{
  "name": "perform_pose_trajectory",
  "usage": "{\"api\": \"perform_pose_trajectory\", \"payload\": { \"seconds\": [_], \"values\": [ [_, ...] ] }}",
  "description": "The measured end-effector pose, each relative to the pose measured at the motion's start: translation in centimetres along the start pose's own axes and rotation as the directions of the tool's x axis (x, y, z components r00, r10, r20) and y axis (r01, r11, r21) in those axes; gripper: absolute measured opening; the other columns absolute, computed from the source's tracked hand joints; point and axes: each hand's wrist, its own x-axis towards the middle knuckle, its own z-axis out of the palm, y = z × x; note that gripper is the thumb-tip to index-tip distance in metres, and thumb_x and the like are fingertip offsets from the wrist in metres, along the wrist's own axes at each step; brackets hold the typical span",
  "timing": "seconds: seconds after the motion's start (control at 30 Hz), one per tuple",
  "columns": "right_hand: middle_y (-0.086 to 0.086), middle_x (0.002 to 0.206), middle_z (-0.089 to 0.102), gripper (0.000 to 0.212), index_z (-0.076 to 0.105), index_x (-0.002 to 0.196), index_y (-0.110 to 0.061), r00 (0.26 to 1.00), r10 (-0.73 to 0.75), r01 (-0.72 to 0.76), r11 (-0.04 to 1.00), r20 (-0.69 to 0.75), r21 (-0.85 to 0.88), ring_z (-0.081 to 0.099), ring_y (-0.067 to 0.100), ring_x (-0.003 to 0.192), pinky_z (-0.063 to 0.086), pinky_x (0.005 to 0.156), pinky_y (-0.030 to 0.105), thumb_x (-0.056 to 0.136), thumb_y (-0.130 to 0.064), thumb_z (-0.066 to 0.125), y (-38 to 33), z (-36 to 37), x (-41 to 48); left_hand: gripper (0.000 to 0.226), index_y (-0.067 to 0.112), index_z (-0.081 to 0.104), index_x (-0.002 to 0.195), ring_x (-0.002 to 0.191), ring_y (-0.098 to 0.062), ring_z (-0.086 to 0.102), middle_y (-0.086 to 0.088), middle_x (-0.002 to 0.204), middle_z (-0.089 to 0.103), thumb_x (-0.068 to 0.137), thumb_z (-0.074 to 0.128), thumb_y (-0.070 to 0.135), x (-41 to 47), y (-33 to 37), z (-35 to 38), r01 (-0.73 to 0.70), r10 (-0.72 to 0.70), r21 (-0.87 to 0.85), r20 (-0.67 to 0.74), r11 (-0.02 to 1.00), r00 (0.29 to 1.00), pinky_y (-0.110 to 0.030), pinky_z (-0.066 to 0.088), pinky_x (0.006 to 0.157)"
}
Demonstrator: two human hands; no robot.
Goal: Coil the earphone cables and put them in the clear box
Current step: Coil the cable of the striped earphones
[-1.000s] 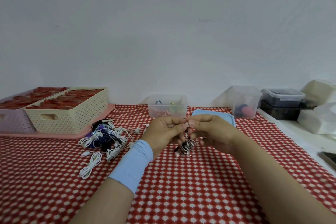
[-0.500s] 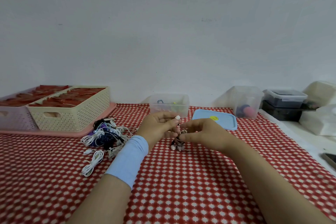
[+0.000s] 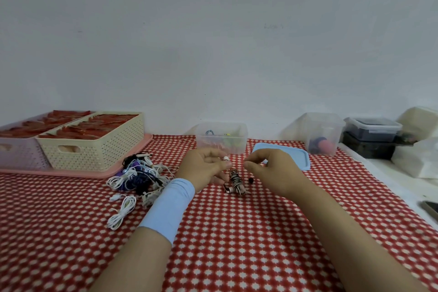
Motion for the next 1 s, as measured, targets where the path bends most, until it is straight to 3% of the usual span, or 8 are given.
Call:
{"api": "perform_pose_trajectory", "payload": {
  "seconds": [0.17, 0.3, 0.4, 0.6, 0.77, 0.9, 1.0],
  "values": [
    [-0.02, 0.094, 0.066, 0.004, 0.074, 0.082, -0.039, 0.985, -0.139, 0.147, 0.986, 0.104, -0.076, 0.058, -0.004, 0.082, 0.047, 0.074, 0.022, 0.086, -0.04, 0.073, -0.9, 0.5, -0.4, 0.013, 0.008, 0.07, 0.092, 0.062, -0.025, 0.073, -0.011, 0.077, 0.075, 0.081, 0.077, 0.004, 0.2, -0.2, 0.0, 0.004, 0.001, 0.063, -0.068, 0.998, 0.998, -0.034, 0.062, 0.06],
    [-0.021, 0.102, 0.061, 0.01, 0.075, 0.092, -0.044, 0.969, -0.174, 0.209, 0.956, 0.178, -0.203, 0.052, -0.005, 0.083, 0.041, 0.071, 0.02, 0.083, -0.05, 0.074, -1.4, 1.2, -0.3, 0.016, 0.01, 0.071, 0.098, 0.065, -0.021, 0.073, -0.012, 0.078, 0.074, 0.084, 0.075, 0.005, 0.4, -0.2, -0.3, -0.006, 0.012, 0.07, -0.082, 0.998, 0.997, -0.029, 0.061, 0.059],
    [-0.02, 0.111, 0.06, 0.016, 0.074, 0.101, -0.045, 0.958, -0.181, 0.245, 0.919, 0.223, -0.308, 0.051, -0.002, 0.088, 0.042, 0.072, 0.024, 0.085, -0.046, 0.072, -1.6, 1.5, -0.1, 0.02, 0.008, 0.072, 0.103, 0.063, -0.018, 0.072, -0.012, 0.078, 0.074, 0.084, 0.074, 0.003, 0.5, -0.4, -0.4, -0.014, 0.022, 0.109, -0.071, 0.994, 0.997, -0.026, 0.06, 0.059],
    [-0.018, 0.113, 0.06, 0.018, 0.073, 0.102, -0.047, 0.957, -0.162, 0.238, 0.912, 0.239, -0.334, 0.052, 0.001, 0.089, 0.05, 0.077, 0.028, 0.087, -0.039, 0.069, -1.5, 1.7, 0.0, 0.016, 0.014, 0.073, 0.1, 0.061, -0.015, 0.072, -0.004, 0.079, 0.075, 0.084, 0.075, 0.011, 1.1, -1.0, -0.8, -0.042, 0.07, 0.278, -0.09, 0.96, 0.993, -0.027, 0.06, 0.06],
    [-0.022, 0.116, 0.056, 0.02, 0.073, 0.105, -0.049, 0.931, -0.202, 0.312, 0.872, 0.303, -0.377, 0.051, 0.001, 0.104, 0.049, 0.08, 0.028, 0.085, -0.047, 0.072, -1.8, 1.9, 0.2, 0.014, 0.021, 0.077, 0.098, 0.067, -0.008, 0.07, 0.005, 0.081, 0.073, 0.085, 0.073, 0.015, 1.1, -1.2, -0.7, -0.085, 0.103, 0.503, -0.009, 0.86, 0.995, -0.023, 0.057, 0.073],
    [-0.019, 0.122, 0.059, 0.022, 0.073, 0.11, -0.046, 0.913, -0.224, 0.36, 0.834, 0.34, -0.418, 0.049, 0.006, 0.114, 0.05, 0.088, 0.032, 0.088, -0.041, 0.071, -2.2, 2.3, 0.1, 0.022, 0.025, 0.074, 0.108, 0.088, -0.006, 0.065, 0.006, 0.099, 0.073, 0.086, 0.073, 0.022, 1.0, -1.0, -1.1, -0.101, 0.13, 0.54, -0.017, 0.835, 0.991, -0.027, 0.052, 0.091],
    [-0.017, 0.123, 0.06, 0.021, 0.074, 0.11, -0.043, 0.917, -0.232, 0.359, 0.834, 0.324, -0.419, 0.051, 0.008, 0.114, 0.049, 0.09, 0.033, 0.09, -0.04, 0.069, -2.2, 2.6, 0.2, 0.03, 0.029, 0.069, 0.117, 0.089, -0.005, 0.062, 0.007, 0.099, 0.07, 0.088, 0.069, 0.021, 0.8, -0.9, -1.3, -0.126, 0.141, 0.54, 0.013, 0.832, 0.99, -0.027, 0.05, 0.093]
  ]
}}
